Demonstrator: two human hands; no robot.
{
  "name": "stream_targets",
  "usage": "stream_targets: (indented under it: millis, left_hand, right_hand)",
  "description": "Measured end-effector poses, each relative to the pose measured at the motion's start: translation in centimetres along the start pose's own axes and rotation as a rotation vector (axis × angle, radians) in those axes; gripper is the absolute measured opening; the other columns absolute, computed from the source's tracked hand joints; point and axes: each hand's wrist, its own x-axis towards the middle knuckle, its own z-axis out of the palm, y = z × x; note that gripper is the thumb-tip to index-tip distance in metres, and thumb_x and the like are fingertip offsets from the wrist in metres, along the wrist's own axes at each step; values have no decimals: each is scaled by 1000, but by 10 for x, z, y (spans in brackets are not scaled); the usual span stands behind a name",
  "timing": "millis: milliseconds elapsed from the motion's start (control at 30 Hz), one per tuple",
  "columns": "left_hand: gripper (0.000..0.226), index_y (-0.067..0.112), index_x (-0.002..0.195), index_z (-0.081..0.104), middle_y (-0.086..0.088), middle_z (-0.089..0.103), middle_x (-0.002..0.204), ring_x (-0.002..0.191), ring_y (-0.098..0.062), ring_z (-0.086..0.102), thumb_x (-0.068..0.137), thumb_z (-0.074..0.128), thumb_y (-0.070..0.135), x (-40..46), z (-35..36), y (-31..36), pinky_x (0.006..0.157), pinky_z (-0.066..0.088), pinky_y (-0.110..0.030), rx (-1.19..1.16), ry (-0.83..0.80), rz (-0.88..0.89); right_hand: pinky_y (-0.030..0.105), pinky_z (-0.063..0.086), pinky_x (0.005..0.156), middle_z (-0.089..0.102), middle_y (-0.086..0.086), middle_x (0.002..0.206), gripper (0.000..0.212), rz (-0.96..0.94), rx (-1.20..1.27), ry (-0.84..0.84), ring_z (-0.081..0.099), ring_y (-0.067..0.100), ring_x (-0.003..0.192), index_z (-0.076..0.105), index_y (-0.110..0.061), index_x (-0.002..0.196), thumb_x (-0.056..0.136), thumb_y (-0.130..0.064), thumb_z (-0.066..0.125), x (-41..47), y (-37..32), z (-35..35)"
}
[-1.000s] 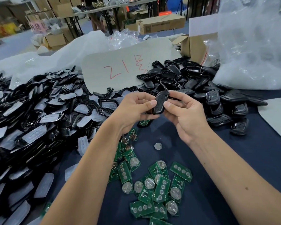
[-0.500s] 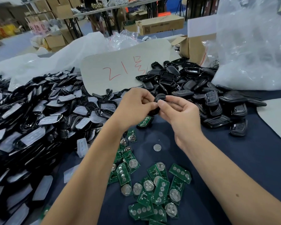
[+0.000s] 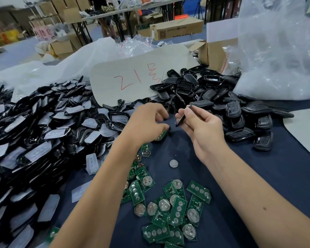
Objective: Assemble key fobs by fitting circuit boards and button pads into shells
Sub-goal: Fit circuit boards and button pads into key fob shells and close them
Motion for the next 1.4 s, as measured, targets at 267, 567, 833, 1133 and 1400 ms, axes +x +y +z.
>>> stream_targets:
  millis: [267, 567, 833, 1133, 1400]
  left_hand:
    - [21, 21, 101, 63, -3, 66, 93, 71, -20, 70, 90, 80, 27, -4, 2, -9, 69, 61, -36, -50, -166, -232]
    - [11, 5, 101, 56, -22, 71, 104, 74, -31, 76, 98, 64, -2, -3, 7, -12, 60, 63, -35, -975, -104, -477]
    - [7, 0, 94, 60, -30, 74, 103, 76, -34, 77, 95, 64, -6, -4, 5, -18, 59, 62, -31, -1075, -84, -467]
    - [11, 1, 90, 59, -18, 75, 80, 68, -29, 76, 95, 67, -4, -2, 8, -19, 60, 62, -30, -1083, -63, -455]
    - [9, 3, 89, 71, -19, 76, 88, 74, -25, 72, 89, 78, 8, -5, 12, -13, 65, 63, -29, -1026, 11, -362]
  right_hand:
    - [37, 58, 98, 77, 8, 109, 14, 63, -8, -159, 71, 22, 103, 69, -11, 111, 104, -7, 58, 3, -9, -4]
    - [29, 61, 83, 76, 3, 97, 18, 143, -28, -260, 72, 14, 89, 72, -7, 113, 100, -5, 60, 5, -10, -7]
    - [31, 61, 88, 77, 4, 93, 19, 156, -49, -305, 73, 14, 86, 71, -5, 114, 99, -7, 59, 4, -10, -8]
    - [33, 61, 88, 75, 8, 96, 19, 153, -46, -278, 72, 17, 87, 71, -2, 114, 99, -5, 60, 3, -9, -8]
    - [27, 63, 79, 78, 4, 88, 12, 82, -92, -185, 73, 12, 80, 75, -6, 101, 95, -1, 66, 4, -5, -8]
